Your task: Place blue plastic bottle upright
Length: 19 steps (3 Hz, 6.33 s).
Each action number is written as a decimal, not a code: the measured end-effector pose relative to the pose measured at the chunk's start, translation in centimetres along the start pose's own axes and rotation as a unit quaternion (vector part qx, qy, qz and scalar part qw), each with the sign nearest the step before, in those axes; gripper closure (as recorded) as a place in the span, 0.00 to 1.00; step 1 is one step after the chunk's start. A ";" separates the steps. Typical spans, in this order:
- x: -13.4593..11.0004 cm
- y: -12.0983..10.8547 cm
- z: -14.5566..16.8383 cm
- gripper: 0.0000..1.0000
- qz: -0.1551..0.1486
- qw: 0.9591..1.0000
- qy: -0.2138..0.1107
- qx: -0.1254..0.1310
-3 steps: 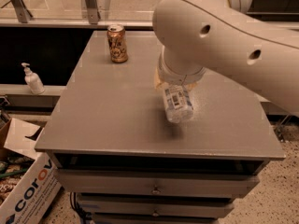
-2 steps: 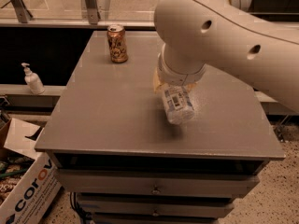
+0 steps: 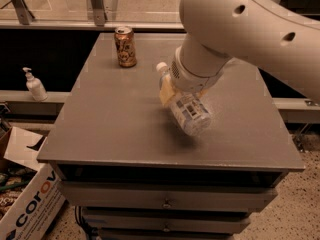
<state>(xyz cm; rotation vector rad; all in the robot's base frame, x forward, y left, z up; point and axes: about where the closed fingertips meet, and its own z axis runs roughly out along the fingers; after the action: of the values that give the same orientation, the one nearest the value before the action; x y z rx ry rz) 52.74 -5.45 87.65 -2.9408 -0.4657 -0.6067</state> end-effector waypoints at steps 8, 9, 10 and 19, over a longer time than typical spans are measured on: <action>4.5 -1.0 -4.4 1.00 -0.088 0.909 0.304 0.272; 5.6 -1.5 -5.4 1.00 -0.086 0.878 0.372 0.290; 6.2 -1.8 -5.3 1.00 -0.081 0.861 0.421 0.275; 3.5 -3.4 -1.0 1.00 -0.241 0.777 0.503 0.291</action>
Offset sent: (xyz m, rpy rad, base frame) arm -0.0040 0.0074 -0.0009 -0.0081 -0.0144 0.1354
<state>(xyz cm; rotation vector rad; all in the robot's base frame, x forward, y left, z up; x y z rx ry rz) 54.36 -1.43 90.13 -1.5522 -0.9939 -1.5762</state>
